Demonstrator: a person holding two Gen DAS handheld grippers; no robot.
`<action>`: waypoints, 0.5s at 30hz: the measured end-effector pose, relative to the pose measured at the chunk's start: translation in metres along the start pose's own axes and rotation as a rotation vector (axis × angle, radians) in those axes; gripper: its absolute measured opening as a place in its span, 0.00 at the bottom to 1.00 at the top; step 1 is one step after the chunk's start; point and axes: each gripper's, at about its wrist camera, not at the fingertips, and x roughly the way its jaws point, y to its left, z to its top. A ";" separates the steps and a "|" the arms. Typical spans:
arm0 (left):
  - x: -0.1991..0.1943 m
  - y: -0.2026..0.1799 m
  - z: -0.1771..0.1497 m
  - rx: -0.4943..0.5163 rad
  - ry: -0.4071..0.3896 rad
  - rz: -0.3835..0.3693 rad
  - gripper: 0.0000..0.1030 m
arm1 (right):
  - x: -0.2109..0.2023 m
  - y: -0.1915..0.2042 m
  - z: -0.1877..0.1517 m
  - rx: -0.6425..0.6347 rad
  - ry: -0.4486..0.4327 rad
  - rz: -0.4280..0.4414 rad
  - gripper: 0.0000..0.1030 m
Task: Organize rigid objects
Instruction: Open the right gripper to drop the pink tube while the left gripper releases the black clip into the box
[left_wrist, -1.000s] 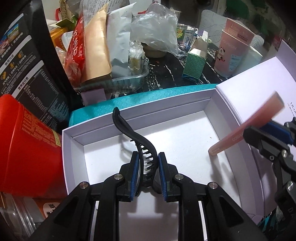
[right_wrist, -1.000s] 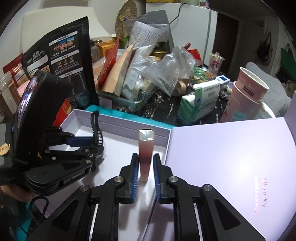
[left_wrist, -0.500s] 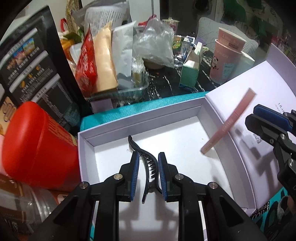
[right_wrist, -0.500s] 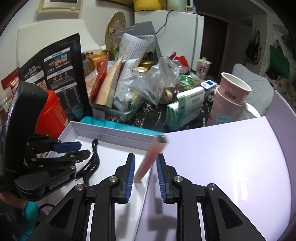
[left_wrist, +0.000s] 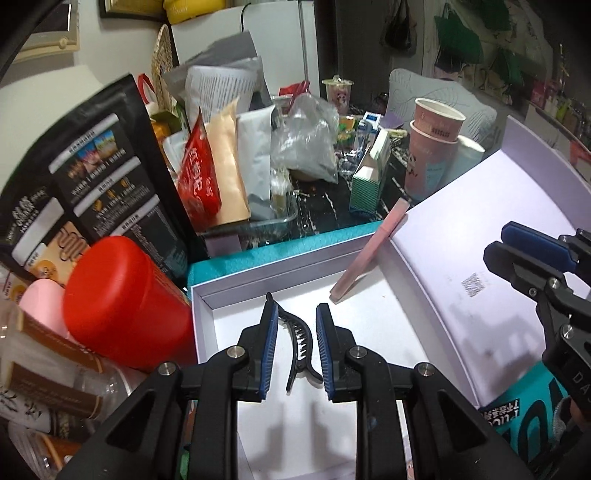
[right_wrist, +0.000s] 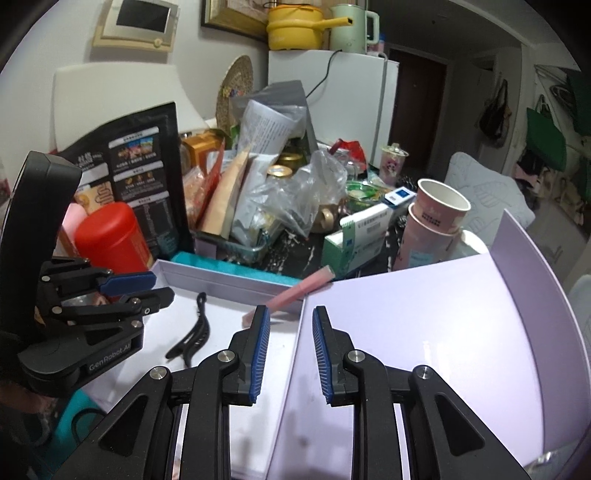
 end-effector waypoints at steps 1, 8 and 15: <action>-0.003 0.000 0.000 0.002 -0.005 0.001 0.20 | -0.003 0.001 0.000 -0.001 -0.004 0.000 0.23; -0.026 0.001 -0.006 -0.006 -0.036 0.019 0.20 | -0.025 0.009 -0.001 -0.004 -0.035 0.010 0.23; -0.044 0.000 -0.021 -0.014 -0.051 0.024 0.20 | -0.046 0.016 -0.012 -0.014 -0.049 0.004 0.23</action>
